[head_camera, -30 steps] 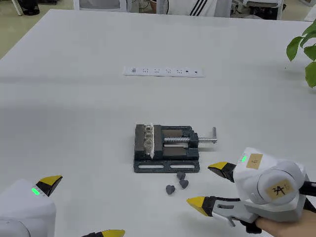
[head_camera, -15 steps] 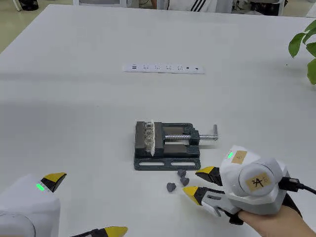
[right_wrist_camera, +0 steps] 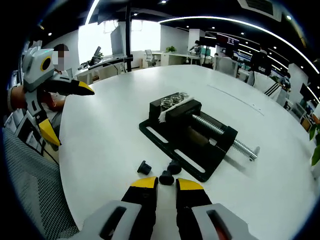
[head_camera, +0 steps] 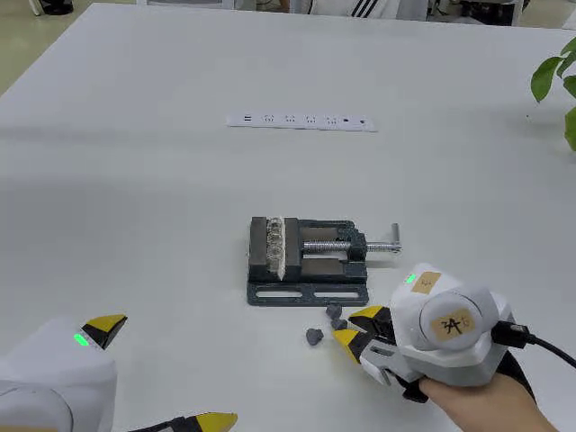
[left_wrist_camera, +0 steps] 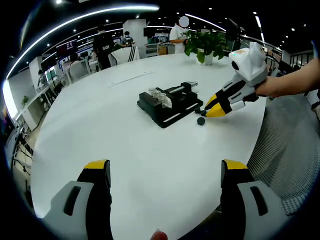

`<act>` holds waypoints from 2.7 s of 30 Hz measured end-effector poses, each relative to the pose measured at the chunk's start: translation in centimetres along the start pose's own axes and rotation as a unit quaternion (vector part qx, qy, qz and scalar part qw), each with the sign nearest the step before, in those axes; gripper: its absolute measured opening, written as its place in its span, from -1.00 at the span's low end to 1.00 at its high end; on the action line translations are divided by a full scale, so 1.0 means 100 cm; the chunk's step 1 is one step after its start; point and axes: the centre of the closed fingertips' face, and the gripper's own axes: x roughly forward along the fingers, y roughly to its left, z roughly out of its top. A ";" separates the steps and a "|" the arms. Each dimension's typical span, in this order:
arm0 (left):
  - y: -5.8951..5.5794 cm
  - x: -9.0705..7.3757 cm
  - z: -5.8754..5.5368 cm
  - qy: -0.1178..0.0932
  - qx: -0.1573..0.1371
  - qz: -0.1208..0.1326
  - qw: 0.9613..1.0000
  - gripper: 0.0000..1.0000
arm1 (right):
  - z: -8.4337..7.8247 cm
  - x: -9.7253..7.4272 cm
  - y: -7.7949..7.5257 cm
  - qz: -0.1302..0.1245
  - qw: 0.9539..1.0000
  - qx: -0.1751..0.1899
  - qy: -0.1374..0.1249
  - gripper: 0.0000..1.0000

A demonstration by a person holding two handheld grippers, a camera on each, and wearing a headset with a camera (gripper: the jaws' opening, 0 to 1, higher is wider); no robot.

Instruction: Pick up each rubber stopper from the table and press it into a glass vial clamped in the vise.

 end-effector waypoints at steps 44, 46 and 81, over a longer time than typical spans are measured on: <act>-0.041 0.028 0.038 -0.027 0.103 -0.086 0.991 0.46 | 0.026 -0.078 0.018 0.149 0.911 -0.369 0.108 -0.85; -0.050 0.032 0.044 -0.029 0.115 -0.098 0.988 0.40 | 0.029 -0.081 0.019 0.160 0.898 -0.393 0.117 -0.85; -0.146 0.050 0.091 -0.059 0.216 -0.247 0.943 -0.82 | 0.029 -0.088 0.046 0.280 0.845 -0.405 0.208 -0.86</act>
